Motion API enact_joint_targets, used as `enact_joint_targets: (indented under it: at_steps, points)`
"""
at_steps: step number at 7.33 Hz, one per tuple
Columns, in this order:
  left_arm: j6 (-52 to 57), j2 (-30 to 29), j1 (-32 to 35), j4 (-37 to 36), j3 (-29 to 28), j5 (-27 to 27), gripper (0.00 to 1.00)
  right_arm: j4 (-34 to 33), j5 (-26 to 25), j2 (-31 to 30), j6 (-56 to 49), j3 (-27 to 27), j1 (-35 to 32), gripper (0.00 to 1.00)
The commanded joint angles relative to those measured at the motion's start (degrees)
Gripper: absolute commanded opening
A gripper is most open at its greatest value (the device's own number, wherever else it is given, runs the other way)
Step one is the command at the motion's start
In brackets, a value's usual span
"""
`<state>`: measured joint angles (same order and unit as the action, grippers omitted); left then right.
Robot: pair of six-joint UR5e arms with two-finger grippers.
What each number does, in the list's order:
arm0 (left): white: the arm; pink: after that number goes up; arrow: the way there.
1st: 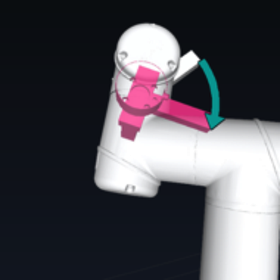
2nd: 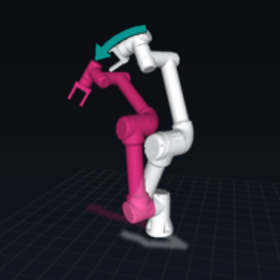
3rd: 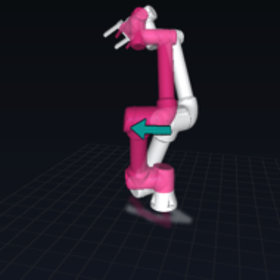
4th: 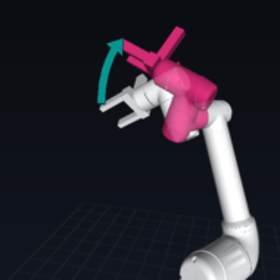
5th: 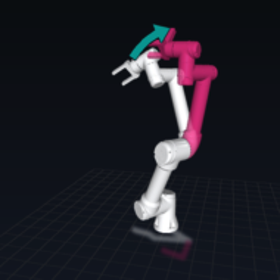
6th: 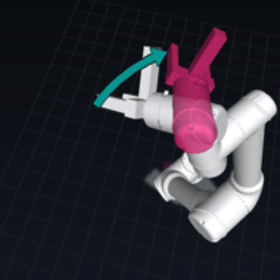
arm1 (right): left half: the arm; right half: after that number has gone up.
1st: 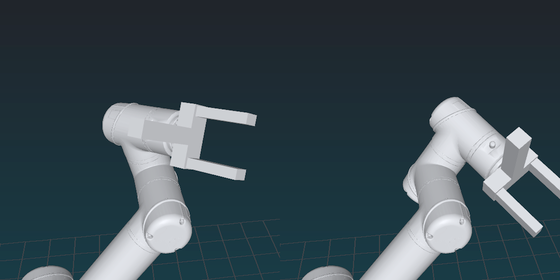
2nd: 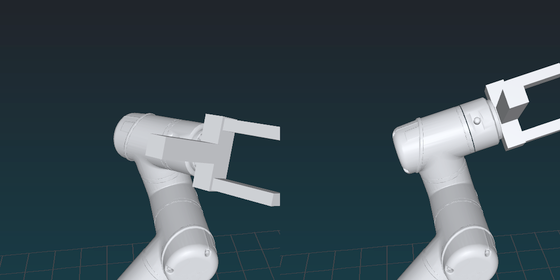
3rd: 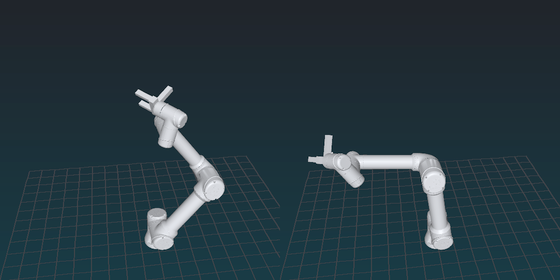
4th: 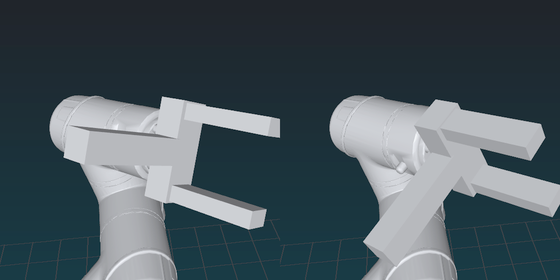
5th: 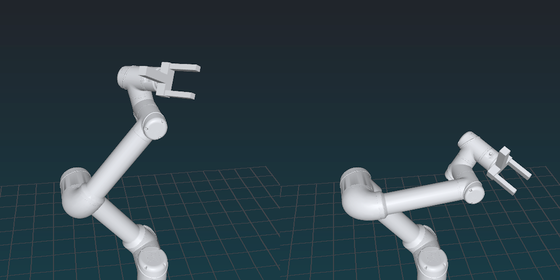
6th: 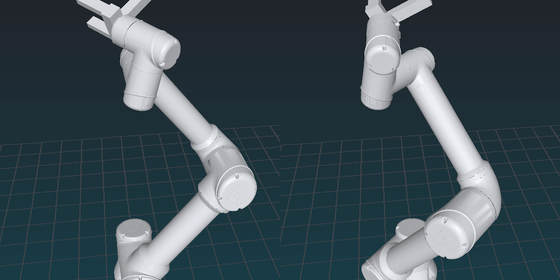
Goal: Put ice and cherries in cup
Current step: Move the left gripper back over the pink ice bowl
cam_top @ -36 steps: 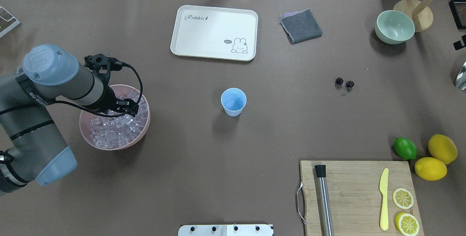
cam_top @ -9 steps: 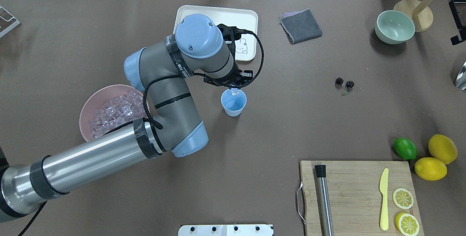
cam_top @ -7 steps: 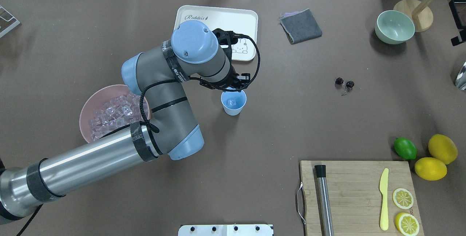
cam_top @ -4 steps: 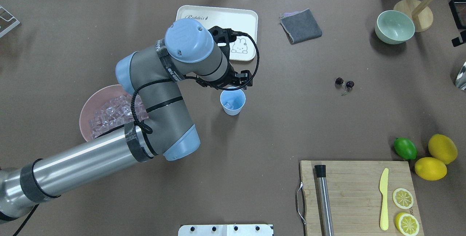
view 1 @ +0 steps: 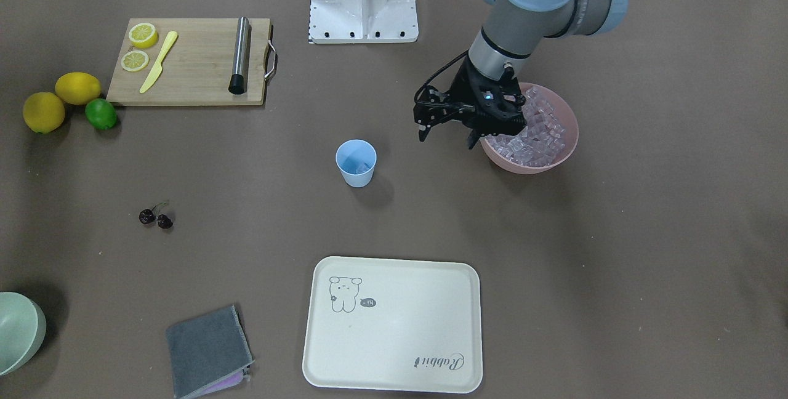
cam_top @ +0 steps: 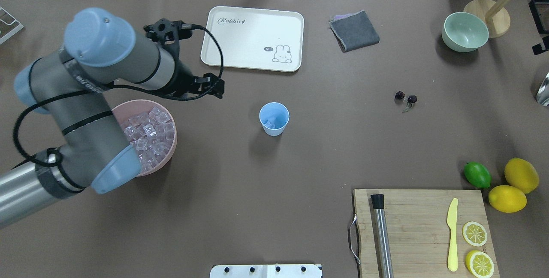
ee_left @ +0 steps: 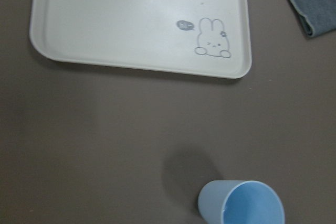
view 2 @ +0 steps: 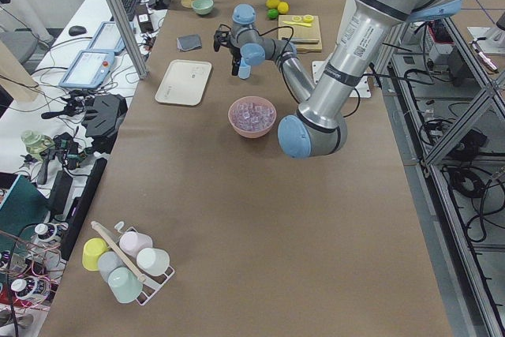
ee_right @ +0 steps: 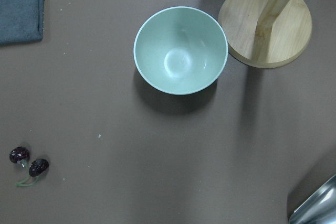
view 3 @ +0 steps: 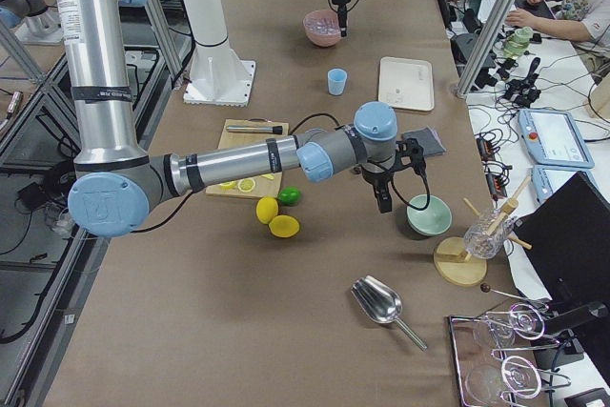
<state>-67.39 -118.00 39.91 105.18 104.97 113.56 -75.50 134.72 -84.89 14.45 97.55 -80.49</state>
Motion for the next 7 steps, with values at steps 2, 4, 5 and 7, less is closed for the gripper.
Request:
enact_joint_targets:
  at_steps: [2,4,5,7]
  points:
    - [0.42,8.13,0.34,2.12,1.14,-0.53,0.94,0.00,-0.07,-0.18,-0.04,0.01,-0.02,0.99]
    - [0.42,10.93,0.17,10.45,-3.08,-0.36,0.94,0.00,-0.07,-0.01,-0.04,-0.08,-0.02,0.99]
    - [0.42,12.17,0.43,11.44,-2.75,0.08,0.94,0.00,-0.07,0.08,0.05,0.01,0.07,0.99]
    - [0.42,12.89,3.40,11.28,-1.96,5.32,0.94,0.00,-0.07,0.17,0.05,0.19,-0.02,0.99]
